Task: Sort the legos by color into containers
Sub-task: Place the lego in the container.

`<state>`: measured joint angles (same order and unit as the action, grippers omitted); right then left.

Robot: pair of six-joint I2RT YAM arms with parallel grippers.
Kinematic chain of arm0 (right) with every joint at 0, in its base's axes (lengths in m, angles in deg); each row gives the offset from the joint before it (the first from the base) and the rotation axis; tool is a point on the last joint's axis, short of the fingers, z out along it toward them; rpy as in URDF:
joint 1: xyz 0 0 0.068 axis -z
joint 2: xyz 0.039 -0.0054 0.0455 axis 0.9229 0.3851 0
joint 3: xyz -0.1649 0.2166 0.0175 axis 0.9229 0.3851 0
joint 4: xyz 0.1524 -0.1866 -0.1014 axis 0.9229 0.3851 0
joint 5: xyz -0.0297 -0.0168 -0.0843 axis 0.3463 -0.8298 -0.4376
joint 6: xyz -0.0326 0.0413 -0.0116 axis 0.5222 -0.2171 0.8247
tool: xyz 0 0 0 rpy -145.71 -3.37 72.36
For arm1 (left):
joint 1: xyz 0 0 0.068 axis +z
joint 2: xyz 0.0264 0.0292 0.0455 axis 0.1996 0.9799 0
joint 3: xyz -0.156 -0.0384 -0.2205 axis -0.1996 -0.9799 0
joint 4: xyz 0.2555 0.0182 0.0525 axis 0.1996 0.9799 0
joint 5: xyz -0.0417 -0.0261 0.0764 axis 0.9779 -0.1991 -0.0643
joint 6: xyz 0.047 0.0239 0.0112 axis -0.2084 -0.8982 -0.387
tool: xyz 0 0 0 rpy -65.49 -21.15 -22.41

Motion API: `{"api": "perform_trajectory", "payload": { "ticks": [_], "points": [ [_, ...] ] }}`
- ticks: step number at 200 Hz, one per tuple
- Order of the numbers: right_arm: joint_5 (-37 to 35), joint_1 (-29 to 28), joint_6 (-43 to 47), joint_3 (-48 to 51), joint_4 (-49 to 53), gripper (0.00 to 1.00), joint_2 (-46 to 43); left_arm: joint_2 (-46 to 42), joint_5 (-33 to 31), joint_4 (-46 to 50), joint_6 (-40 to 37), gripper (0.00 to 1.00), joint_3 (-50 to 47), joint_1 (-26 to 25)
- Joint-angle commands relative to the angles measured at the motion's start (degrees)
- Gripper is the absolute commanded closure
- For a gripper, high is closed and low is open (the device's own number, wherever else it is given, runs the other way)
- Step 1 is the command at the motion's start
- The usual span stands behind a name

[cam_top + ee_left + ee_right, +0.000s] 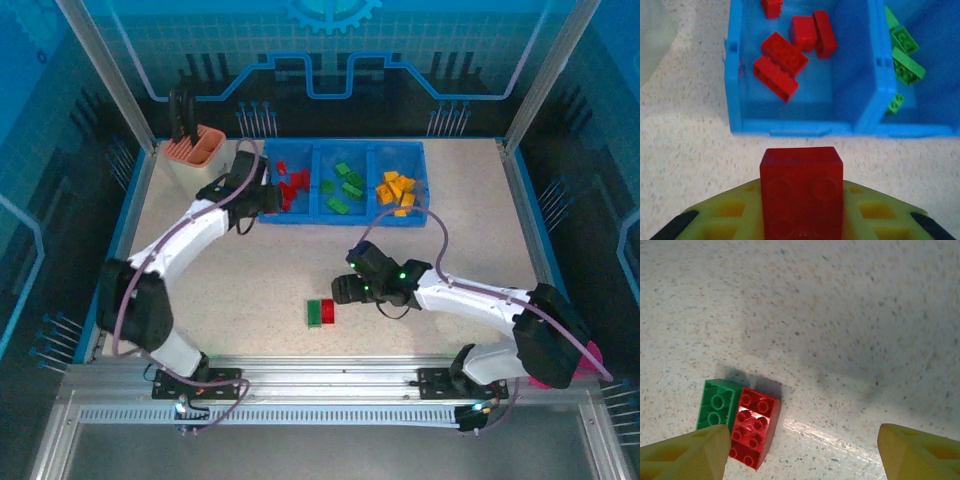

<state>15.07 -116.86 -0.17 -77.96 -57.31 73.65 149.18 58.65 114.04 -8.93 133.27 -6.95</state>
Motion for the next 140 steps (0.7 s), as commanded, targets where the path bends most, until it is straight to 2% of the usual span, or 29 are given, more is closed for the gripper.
{"api": "perform_trajectory", "payload": {
  "ticks": [1, 28, 62, 92, 140],
  "points": [
    [-1.75, -1.16, -9.86, 2.42, -6.79, 0.22, -0.37, 6.64, 1.11, -1.73, -3.87, 0.76, 7.23, 0.92],
    [-2.85, -3.11, -10.58, 1.39, -6.96, 0.22, 2.24, 16.75, 1.77, -0.68, -4.55, 0.77, 14.55, 2.31],
    [-5.58, -6.13, -7.47, -3.46, -3.94, 0.21, 4.97, 24.31, 3.71, -0.41, -4.57, 0.78, 20.13, 3.65],
    [-8.84, -9.35, -3.71, -11.00, 1.86, 0.21, 9.37, 28.07, 4.96, -0.14, -4.84, 0.77, 22.72, 3.85],
    [-9.58, -12.21, 1.66, -22.89, 10.31, 0.21, 20.93, 29.89, 6.26, -1.62, -4.57, 0.76, 22.23, 3.87]
  ]
}}
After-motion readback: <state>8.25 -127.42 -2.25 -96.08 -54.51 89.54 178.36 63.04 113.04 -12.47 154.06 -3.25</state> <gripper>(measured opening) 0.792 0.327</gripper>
